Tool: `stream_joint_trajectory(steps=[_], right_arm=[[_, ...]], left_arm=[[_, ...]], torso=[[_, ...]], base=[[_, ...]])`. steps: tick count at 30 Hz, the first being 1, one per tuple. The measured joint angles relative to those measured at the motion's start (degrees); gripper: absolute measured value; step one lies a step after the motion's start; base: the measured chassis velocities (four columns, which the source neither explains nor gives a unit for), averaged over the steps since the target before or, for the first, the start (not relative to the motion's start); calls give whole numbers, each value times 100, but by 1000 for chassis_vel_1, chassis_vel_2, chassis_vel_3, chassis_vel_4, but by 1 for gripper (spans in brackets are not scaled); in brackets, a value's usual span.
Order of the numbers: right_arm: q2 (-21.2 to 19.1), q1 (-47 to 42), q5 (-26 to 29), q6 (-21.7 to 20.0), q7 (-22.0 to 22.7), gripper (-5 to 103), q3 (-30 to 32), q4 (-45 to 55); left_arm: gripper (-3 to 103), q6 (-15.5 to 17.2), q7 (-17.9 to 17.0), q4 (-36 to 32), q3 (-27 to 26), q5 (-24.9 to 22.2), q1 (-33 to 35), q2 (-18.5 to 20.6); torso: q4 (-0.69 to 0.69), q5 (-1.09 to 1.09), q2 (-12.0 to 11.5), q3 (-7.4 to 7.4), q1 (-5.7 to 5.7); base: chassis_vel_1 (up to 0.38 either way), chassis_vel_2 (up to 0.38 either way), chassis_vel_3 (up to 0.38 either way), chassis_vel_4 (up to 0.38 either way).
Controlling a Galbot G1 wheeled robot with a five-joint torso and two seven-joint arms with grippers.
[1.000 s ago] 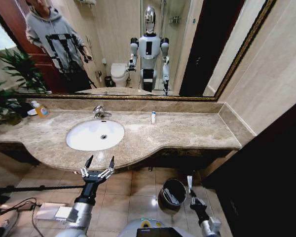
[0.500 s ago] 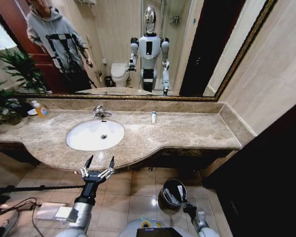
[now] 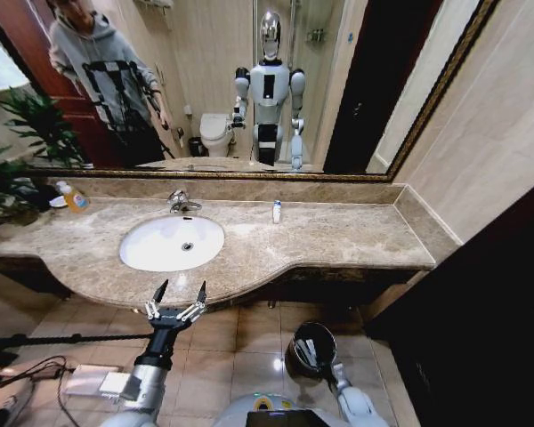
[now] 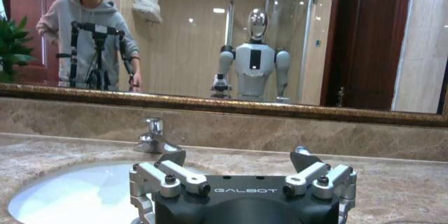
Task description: Pick up the trash from the sink and place it in the trash bin.
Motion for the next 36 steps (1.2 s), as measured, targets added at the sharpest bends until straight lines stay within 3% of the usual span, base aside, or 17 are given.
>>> stream_joint_trajectory(steps=[14, 15, 17, 23, 27, 30, 32, 35, 36], right_arm=[[118, 1216, -361, 261, 9, -2, 190, -1894], [125, 1266, -382, 275, 8, 8, 207, -1983], [129, 1294, -389, 287, 8, 8, 212, -2022], [132, 1289, -393, 270, 10, 35, 216, -1941], [117, 1210, -388, 249, 2, 46, 212, -1820], [91, 1095, -334, 226, -1, 62, 216, -1652], [81, 1058, -322, 223, -1, 62, 222, -1599], [61, 937, -275, 214, -1, 79, 225, -1393], [61, 937, -275, 214, -1, 79, 225, -1393]], left_arm=[[100, 0, 0, 0, 0, 0, 0, 0], [100, 0, 0, 0, 0, 0, 0, 0], [100, 0, 0, 0, 0, 0, 0, 0], [100, 0, 0, 0, 0, 0, 0, 0], [100, 0, 0, 0, 0, 0, 0, 0], [100, 0, 0, 0, 0, 0, 0, 0], [100, 0, 0, 0, 0, 0, 0, 0], [100, 0, 0, 0, 0, 0, 0, 0], [100, 0, 0, 0, 0, 0, 0, 0]], torso=[[0, 1, 0, 0, -1], [0, 0, 0, -1, -1], [0, 0, 0, -1, -1], [0, 0, 0, -1, -1], [0, 0, 0, -1, -1], [0, 0, 0, -1, -1], [0, 0, 0, -1, -1], [0, 0, 0, -1, -1], [0, 0, 0, -1, -1]], base=[[0, 0, 0, 0], [0, 0, 0, 0], [0, 0, 0, 0], [0, 0, 0, 0], [0, 0, 0, 0], [0, 0, 0, 0], [0, 0, 0, 0], [0, 0, 0, 0], [0, 0, 0, 0]])
